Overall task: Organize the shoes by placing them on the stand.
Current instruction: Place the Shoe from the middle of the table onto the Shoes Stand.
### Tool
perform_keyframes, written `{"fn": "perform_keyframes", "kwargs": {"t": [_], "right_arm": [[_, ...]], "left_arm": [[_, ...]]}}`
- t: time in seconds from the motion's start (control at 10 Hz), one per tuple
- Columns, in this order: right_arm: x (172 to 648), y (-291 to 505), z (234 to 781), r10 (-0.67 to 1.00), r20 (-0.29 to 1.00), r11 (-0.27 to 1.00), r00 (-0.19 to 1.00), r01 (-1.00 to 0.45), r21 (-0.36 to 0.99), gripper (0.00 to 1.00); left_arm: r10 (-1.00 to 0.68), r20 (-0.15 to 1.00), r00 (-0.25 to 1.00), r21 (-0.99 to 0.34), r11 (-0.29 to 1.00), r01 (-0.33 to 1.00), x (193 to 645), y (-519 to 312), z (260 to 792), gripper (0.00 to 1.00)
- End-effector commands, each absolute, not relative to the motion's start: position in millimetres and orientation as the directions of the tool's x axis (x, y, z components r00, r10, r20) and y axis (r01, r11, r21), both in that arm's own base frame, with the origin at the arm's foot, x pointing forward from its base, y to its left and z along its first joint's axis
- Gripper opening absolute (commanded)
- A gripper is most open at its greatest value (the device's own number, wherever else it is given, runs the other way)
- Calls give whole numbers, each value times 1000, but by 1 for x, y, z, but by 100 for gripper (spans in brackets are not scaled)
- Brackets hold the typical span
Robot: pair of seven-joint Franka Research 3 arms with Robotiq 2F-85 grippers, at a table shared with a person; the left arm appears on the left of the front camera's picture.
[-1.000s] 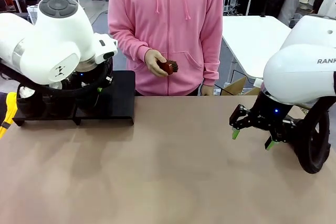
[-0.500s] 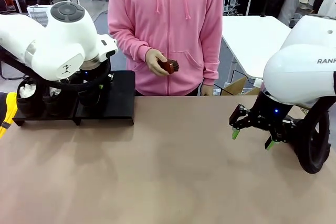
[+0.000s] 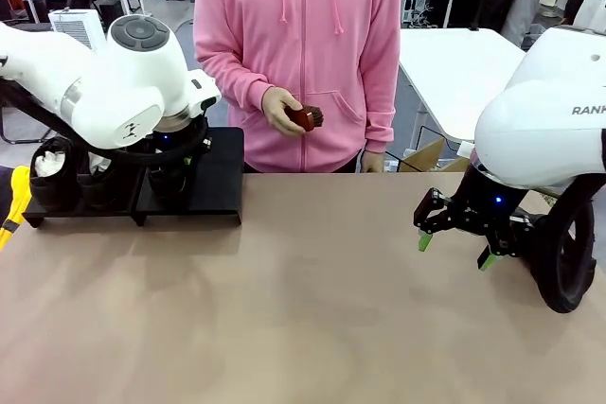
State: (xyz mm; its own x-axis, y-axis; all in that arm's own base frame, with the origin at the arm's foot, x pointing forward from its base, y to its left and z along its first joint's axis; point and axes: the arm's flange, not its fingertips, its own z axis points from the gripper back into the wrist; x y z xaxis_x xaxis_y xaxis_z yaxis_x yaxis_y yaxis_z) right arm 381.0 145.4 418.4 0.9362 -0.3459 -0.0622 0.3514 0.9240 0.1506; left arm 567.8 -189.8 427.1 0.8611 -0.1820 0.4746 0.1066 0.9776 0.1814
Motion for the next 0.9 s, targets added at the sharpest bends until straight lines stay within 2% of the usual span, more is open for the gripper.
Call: {"fn": "perform_keyframes", "kwargs": {"t": [0.0, 0.4, 0.5, 0.7, 0.8], "right_arm": [[381, 146, 419, -335, -61, 927, 940, 341, 154, 100], [381, 146, 419, -335, -61, 927, 940, 341, 154, 100], [381, 146, 419, -335, -61, 927, 940, 341, 154, 100], [381, 146, 419, -335, -61, 927, 940, 341, 154, 100], [381, 146, 419, -335, -61, 927, 940, 341, 154, 100]], "left_arm": [[-168, 491, 855, 224, 973, 63, 561, -192, 440, 3], [-131, 489, 863, 214, 976, 27, 558, -190, 433, 78], [-112, 491, 864, 217, 976, 3, 558, -188, 430, 90], [-54, 529, 847, 155, 987, -34, 538, -192, 445, 90], [-123, 474, 872, 191, 981, 35, 561, -188, 434, 90]]}}
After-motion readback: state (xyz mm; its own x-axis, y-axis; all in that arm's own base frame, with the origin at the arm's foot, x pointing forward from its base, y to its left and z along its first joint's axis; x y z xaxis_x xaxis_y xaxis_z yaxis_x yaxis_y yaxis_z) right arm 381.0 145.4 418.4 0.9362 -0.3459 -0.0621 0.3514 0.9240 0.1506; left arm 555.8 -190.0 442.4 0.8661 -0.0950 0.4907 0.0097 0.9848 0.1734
